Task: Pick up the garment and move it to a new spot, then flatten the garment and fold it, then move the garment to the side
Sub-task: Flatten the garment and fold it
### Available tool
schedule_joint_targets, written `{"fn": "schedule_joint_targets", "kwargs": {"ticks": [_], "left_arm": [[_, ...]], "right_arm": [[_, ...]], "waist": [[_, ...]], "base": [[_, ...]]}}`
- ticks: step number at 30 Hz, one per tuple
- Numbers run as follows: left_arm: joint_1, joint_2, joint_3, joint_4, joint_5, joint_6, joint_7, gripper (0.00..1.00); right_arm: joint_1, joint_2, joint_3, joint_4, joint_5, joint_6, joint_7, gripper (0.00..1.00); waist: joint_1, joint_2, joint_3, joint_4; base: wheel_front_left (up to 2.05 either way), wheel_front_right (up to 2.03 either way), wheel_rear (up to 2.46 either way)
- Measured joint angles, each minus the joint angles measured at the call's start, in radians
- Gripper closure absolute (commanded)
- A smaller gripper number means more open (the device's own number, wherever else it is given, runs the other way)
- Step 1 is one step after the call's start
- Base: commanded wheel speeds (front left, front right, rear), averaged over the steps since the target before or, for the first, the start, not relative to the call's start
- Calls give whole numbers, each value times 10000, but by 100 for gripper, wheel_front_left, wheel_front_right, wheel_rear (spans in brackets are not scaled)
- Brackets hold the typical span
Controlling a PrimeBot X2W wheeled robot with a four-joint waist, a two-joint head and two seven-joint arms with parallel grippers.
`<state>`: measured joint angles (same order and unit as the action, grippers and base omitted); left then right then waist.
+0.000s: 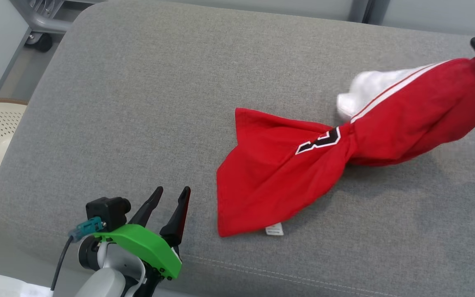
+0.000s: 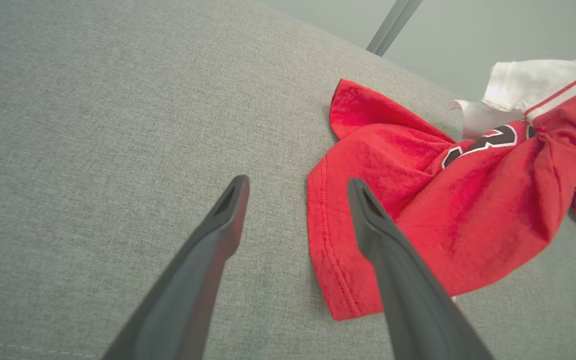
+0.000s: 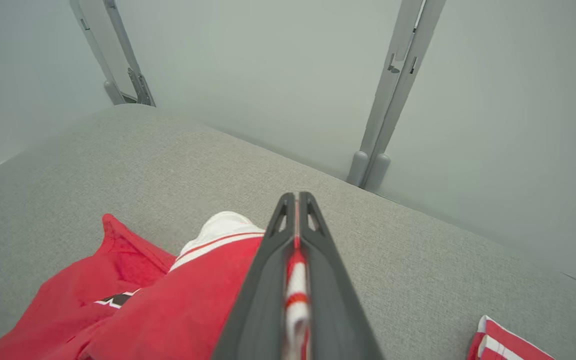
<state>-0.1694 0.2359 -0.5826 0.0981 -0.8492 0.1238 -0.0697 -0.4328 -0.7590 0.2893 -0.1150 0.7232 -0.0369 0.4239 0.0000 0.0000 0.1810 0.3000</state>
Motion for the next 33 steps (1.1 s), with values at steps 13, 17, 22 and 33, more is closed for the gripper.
{"fn": "schedule_joint_targets", "kwargs": {"ticks": [13,17,22,33], "left_arm": [[-20,-324,-314,79,-2,-92,102,0],[-40,-384,-378,209,-12,-100,161,0],[-149,-725,-717,297,-15,-280,265,0],[-265,-1294,-1145,757,-73,-537,384,0]], "right_arm": [[-163,-376,-353,-211,362,58,123,100],[-647,-460,-192,-658,439,290,414,100],[-1441,-385,33,-1223,909,579,961,100],[-3638,583,742,-1695,1841,790,2295,100]], "waist": [[0,0,-47,-77],[0,0,-148,6],[0,0,-262,237],[0,0,-653,1053]], "base": [[0,0,0],[0,0,0],[0,0,0],[0,0,0]]}}
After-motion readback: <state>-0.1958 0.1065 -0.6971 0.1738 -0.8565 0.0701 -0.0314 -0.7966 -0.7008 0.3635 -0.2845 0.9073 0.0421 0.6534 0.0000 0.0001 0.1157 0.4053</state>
